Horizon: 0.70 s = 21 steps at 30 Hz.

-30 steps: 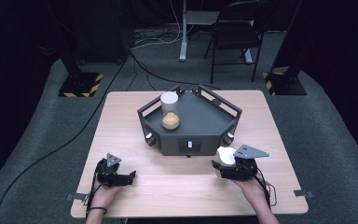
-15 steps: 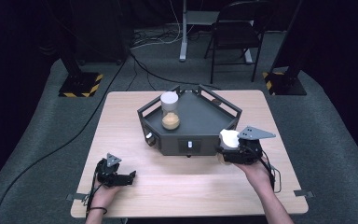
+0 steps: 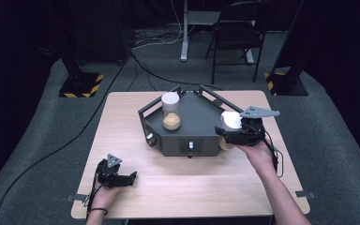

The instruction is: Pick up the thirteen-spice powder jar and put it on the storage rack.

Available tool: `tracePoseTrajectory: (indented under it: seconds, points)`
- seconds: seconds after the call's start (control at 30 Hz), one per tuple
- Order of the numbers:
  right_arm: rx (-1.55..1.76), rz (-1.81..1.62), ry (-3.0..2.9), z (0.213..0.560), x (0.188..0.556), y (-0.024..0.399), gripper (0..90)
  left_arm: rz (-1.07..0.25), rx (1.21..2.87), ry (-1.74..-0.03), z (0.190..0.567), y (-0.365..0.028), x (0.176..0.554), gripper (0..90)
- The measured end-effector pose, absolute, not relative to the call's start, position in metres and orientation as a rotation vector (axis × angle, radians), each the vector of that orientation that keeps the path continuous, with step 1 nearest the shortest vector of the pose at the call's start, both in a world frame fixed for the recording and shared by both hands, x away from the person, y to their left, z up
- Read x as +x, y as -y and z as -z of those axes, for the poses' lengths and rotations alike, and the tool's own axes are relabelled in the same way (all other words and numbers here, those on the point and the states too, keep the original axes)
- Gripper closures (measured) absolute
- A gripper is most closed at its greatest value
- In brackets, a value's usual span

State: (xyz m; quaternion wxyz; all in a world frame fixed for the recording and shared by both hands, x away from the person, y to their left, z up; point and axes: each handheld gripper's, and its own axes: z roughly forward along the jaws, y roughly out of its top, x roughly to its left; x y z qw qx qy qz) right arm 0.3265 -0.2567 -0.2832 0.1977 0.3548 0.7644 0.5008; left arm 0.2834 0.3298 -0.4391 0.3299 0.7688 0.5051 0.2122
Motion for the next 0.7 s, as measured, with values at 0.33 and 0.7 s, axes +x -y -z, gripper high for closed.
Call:
tracePoseTrajectory:
  seconds: [0.33, 0.7]
  points:
    - [0.995, -1.383, -2.124, 0.270, 0.352, 0.239, 28.8, -0.555, 2.010, -1.322, 0.439, -0.330, 0.283, 0.0]
    - [1.004, -1.355, -2.097, 0.274, 0.377, 0.212, 28.8, -0.555, 2.010, -1.323, 0.439, -0.330, 0.283, 0.0]
